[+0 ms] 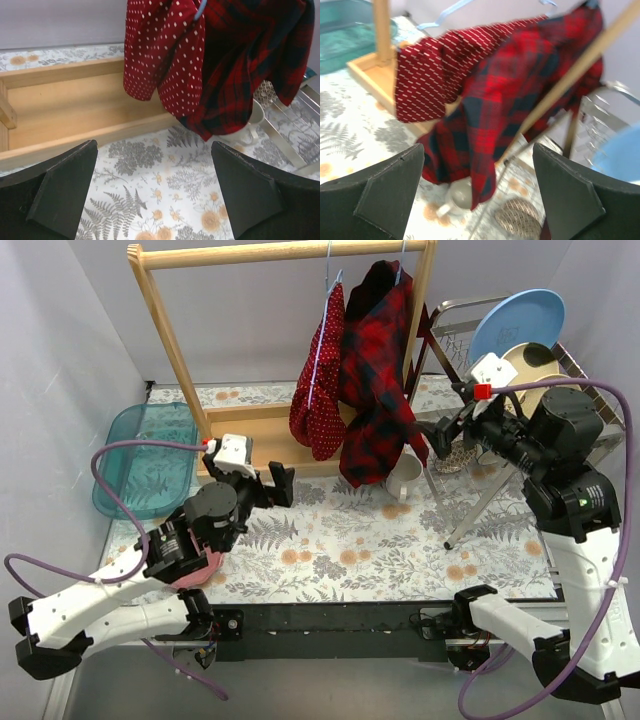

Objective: Place the skirt on the hanger

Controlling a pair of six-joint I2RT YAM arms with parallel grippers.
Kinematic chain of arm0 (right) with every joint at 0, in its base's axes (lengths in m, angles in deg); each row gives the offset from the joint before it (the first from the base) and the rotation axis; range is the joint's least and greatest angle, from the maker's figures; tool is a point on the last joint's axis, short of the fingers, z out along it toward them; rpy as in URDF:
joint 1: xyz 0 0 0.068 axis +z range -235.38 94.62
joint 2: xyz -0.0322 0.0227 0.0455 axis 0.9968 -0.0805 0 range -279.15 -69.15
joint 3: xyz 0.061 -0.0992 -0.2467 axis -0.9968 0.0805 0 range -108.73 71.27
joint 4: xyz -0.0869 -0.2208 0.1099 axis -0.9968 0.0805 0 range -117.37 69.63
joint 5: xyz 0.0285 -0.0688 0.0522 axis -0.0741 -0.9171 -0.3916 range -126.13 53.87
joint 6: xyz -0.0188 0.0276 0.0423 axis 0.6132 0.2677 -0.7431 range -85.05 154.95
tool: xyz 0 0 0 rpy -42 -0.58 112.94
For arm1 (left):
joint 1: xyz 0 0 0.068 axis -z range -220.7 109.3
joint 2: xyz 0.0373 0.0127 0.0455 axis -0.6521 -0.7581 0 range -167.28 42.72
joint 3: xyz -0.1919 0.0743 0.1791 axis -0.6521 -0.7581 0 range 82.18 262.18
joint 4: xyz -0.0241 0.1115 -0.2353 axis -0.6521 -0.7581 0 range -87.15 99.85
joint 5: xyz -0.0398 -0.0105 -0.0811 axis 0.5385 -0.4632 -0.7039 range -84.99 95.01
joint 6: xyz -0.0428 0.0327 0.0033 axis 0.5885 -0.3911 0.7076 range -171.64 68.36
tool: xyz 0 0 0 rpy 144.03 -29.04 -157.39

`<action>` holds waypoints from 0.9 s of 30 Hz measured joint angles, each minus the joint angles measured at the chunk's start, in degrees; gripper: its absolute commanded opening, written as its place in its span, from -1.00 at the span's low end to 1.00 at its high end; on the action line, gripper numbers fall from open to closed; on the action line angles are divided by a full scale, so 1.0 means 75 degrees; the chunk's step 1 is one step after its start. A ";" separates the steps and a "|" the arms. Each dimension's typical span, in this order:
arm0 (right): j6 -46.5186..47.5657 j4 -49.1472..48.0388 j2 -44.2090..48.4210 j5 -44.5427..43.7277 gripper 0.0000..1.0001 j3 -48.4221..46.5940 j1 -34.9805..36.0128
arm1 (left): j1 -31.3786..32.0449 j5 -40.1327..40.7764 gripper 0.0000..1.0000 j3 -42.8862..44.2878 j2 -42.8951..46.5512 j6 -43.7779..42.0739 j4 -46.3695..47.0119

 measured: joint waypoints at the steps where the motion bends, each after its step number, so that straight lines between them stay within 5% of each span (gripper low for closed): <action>1: -0.0009 -0.0003 0.0082 -0.0146 0.97 0.0050 -0.0064 | -0.0146 -0.0085 0.96 0.0105 -0.0154 -0.0052 0.0090; 11: -0.0428 -0.0058 0.0632 -0.2011 0.97 0.0338 -0.0460 | -0.1888 -0.1274 0.96 0.0935 -0.1037 -0.0114 0.0495; 27: -0.1425 -0.0344 0.0761 -0.4045 0.97 -0.0003 -0.0554 | -0.2022 -0.1731 0.96 0.1641 -0.0606 -0.0143 0.0551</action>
